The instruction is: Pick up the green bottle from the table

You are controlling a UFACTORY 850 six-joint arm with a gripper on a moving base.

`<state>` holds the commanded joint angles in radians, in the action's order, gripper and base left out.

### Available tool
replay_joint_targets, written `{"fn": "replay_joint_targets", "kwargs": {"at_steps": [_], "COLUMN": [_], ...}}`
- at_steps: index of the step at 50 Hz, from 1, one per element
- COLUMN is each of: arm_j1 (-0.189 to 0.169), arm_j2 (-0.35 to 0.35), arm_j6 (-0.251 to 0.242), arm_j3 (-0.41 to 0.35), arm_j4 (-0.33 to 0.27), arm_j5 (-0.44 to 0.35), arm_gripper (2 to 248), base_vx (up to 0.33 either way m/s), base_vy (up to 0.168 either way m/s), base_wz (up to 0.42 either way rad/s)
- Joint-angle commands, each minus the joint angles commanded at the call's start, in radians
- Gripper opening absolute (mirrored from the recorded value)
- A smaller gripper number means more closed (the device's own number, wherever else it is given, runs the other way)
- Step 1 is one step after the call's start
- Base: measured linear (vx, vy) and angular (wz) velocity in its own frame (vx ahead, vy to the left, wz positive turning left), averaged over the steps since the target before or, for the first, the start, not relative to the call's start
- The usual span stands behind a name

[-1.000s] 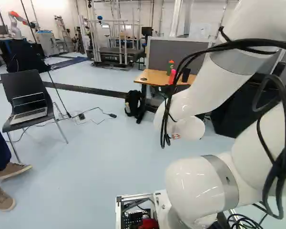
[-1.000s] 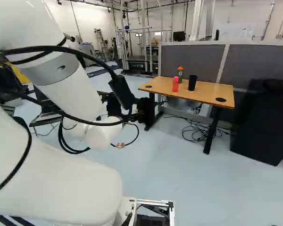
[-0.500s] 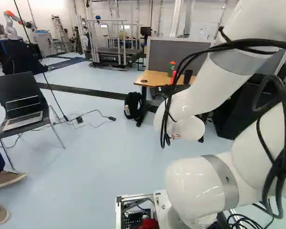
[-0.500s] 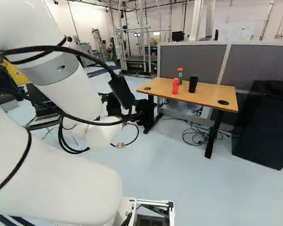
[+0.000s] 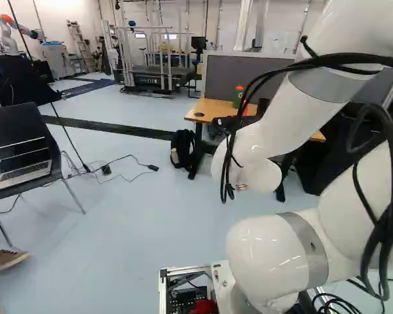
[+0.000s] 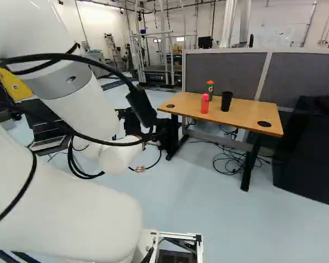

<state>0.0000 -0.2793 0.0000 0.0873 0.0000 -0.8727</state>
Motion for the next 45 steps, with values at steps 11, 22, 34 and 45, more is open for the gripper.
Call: {"fn": "replay_joint_targets", "kwargs": {"at_steps": [11, 22, 34, 45], "arm_j1": [0.000, 0.000, 0.000, 0.000], "arm_j2": [0.000, 0.000, 0.000, 0.000], "arm_j6": [0.000, 0.000, 0.000, 0.000], "arm_j3": [0.000, 0.000, 0.000, 0.000], "arm_j4": [0.000, 0.000, 0.000, 0.000], "arm_j5": [0.000, 0.000, 0.000, 0.000], "arm_gripper": [247, 247, 247, 247], "base_vx": [0.166, 0.166, 0.165, 0.166], "base_vy": [0.026, 0.028, 0.028, 0.028], "base_wz": [-0.023, -0.023, -0.021, -0.020]}}
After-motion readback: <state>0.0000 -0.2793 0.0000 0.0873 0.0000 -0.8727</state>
